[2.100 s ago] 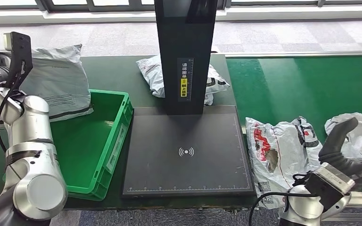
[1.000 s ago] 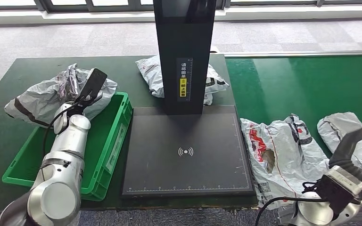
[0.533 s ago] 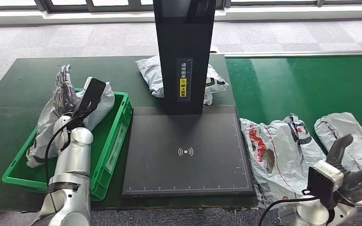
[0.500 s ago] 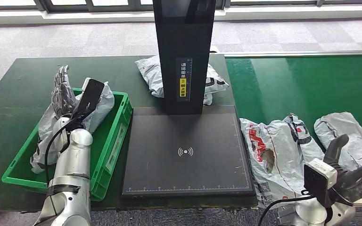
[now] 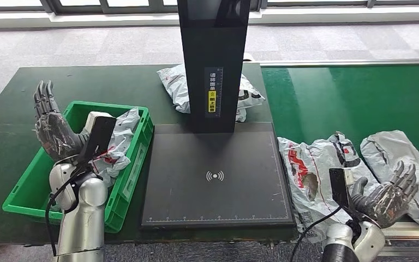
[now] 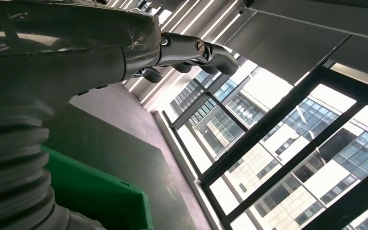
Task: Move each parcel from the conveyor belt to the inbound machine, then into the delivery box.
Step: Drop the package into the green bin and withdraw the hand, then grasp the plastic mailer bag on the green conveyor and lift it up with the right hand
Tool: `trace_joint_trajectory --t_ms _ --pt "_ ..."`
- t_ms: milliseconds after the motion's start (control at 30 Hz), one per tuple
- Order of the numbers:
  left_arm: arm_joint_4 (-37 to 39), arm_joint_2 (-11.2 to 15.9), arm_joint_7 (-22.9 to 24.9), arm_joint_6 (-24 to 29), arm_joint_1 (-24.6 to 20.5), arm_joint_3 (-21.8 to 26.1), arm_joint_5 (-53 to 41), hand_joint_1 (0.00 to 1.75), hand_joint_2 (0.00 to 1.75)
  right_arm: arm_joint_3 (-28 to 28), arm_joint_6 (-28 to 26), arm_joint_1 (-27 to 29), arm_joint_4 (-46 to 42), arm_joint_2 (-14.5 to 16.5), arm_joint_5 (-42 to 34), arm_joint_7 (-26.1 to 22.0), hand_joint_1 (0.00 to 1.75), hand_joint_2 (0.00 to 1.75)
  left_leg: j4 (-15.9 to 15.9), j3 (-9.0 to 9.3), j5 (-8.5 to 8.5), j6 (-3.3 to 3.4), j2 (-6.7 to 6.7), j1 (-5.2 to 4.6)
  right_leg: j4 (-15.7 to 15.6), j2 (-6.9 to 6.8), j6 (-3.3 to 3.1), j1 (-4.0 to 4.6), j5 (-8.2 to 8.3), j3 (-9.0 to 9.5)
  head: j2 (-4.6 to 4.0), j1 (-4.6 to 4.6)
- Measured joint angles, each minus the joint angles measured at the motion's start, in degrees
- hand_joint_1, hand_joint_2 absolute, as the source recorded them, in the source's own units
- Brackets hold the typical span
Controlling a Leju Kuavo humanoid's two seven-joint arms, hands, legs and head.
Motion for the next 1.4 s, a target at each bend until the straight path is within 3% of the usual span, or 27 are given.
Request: trace_joint_trajectory --t_ms 133,267,367,533,633,867,1133,1267,1400 --pt "-2.41 0.01 0.0 0.17 1.42 -2.05 0.22 0.0 1.75 -2.06 -0.01 -1.84 6.0 -1.95 2.0 3.68 0.0 1.75 0.0 -0.01 0.0 0.0 -0.02 0.0 0.0 -0.01 0.0 0.0 0.0 0.0 0.0 0.0" --pt "-4.7 0.03 -1.7 1.09 2.67 -4.09 3.5 0.0 1.75 -2.28 0.02 -3.75 14.12 -5.39 5.14 11.23 0.0 1.75 0.0 -0.02 0.0 0.0 -0.02 0.0 0.0 -0.01 0.0 -0.01 0.0 0.02 0.0 0.01" --pt "-6.54 0.17 -6.17 1.65 3.45 -5.86 11.15 0.0 1.75 -2.03 1.45 -5.63 22.74 -8.46 5.75 15.85 0.0 1.75 0.0 -0.03 0.0 0.01 -0.03 -0.01 0.0 -0.02 0.01 -0.03 0.01 0.02 0.0 0.02" --pt "-8.78 0.53 -16.37 0.95 3.8 -7.77 28.23 0.0 1.75 -0.97 6.45 -8.1 32.47 -11.52 4.6 17.85 0.0 1.75 0.0 -0.02 0.0 0.0 -0.04 -0.01 0.0 -0.03 0.01 0.0 0.01 0.02 0.0 0.01" --pt "-9.8 0.64 -19.99 0.16 3.94 -8.38 33.24 0.0 1.75 -0.35 11.62 -9.08 35.94 -12.5 4.1 19.97 0.0 1.75 0.0 0.01 0.01 0.0 -0.03 0.0 0.0 -0.02 0.0 0.05 0.01 0.03 0.0 0.0" --pt "-10.22 0.73 -20.99 -0.55 3.51 -9.39 33.89 0.0 1.75 1.92 24.43 -11.01 40.06 -14.31 4.81 24.4 0.0 1.75 0.0 0.66 -0.29 -0.07 0.39 0.11 -0.21 0.4 -0.05 0.22 -0.07 0.59 0.0 0.02" --pt "-10.18 0.81 -21.14 -0.58 3.29 -9.96 33.89 0.0 1.75 3.51 25.52 -11.6 41.83 -15.22 5.05 25.2 0.0 1.75 0.02 1.15 -0.29 0.05 0.4 0.13 -0.29 0.4 0.09 0.2 -0.01 1.15 0.0 0.02" --pt "-10.17 0.84 -21.14 -0.61 3.27 -10.04 33.89 0.0 1.75 3.9 26.03 -11.68 42.14 -15.37 5.07 25.26 1.75 1.75 0.02 1.25 -0.29 0.06 0.41 0.14 -0.33 0.41 0.1 0.21 -0.01 1.25 0.0 0.02" --pt "-10.16 0.85 -21.14 -0.73 3.16 -10.25 33.87 0.0 1.75 4.36 27.59 -11.86 42.16 -15.59 5.59 25.7 1.75 1.75 0.02 1.33 -0.3 0.11 0.41 0.17 -0.39 0.41 0.13 0.21 0.0 1.32 0.0 0.02"
